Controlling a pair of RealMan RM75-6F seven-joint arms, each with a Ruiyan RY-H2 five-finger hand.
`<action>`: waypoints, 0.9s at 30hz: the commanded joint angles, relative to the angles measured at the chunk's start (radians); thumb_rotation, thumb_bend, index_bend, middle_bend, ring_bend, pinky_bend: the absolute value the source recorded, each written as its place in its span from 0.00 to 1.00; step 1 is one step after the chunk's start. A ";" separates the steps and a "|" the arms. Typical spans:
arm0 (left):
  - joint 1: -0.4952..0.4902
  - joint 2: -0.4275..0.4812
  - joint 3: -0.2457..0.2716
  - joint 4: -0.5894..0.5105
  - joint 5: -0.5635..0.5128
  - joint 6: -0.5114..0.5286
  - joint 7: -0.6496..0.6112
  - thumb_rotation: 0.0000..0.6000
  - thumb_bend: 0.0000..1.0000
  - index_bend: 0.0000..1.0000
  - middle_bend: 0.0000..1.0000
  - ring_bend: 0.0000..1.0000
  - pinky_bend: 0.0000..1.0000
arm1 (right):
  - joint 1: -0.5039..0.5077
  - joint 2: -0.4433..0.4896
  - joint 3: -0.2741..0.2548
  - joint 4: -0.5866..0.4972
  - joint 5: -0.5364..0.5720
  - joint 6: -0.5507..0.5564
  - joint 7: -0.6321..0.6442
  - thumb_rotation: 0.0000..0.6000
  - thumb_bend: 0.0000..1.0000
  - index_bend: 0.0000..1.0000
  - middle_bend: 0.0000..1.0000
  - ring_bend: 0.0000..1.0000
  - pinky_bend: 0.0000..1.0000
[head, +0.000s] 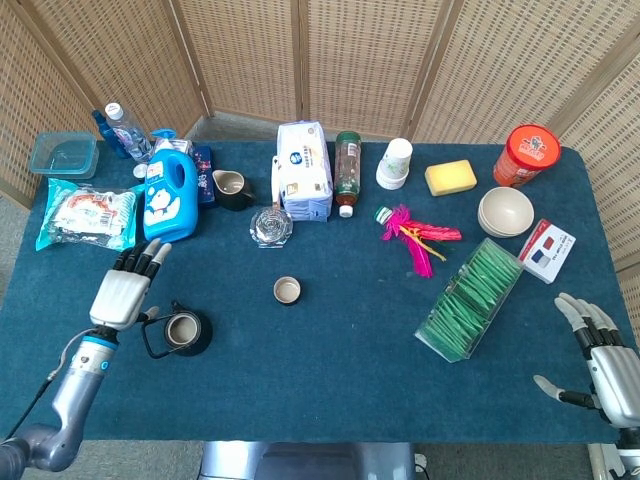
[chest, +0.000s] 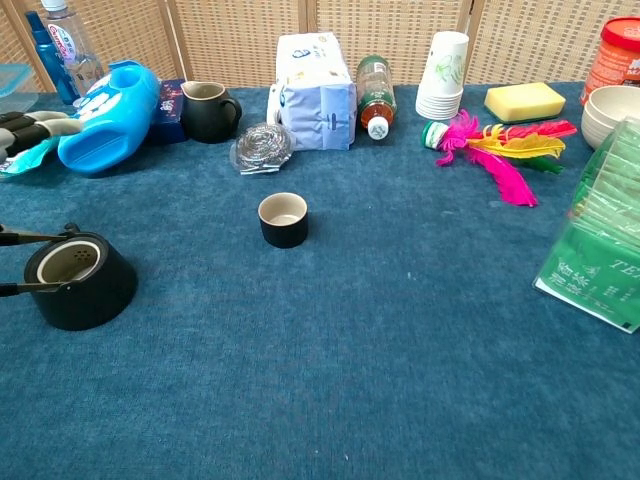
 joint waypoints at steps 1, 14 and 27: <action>-0.009 -0.023 -0.010 0.011 -0.011 0.004 0.015 1.00 0.14 0.00 0.00 0.00 0.09 | 0.001 0.001 -0.001 0.000 -0.003 0.000 0.004 1.00 0.00 0.00 0.00 0.00 0.00; -0.067 -0.115 -0.068 0.056 -0.027 0.019 0.030 1.00 0.14 0.00 0.00 0.00 0.09 | 0.007 0.004 -0.006 0.005 -0.007 -0.011 0.019 1.00 0.00 0.00 0.00 0.00 0.00; -0.121 -0.146 -0.104 0.034 -0.071 -0.019 0.063 1.00 0.14 0.00 0.00 0.00 0.09 | 0.009 0.003 -0.007 0.003 -0.009 -0.012 0.017 1.00 0.00 0.00 0.00 0.00 0.00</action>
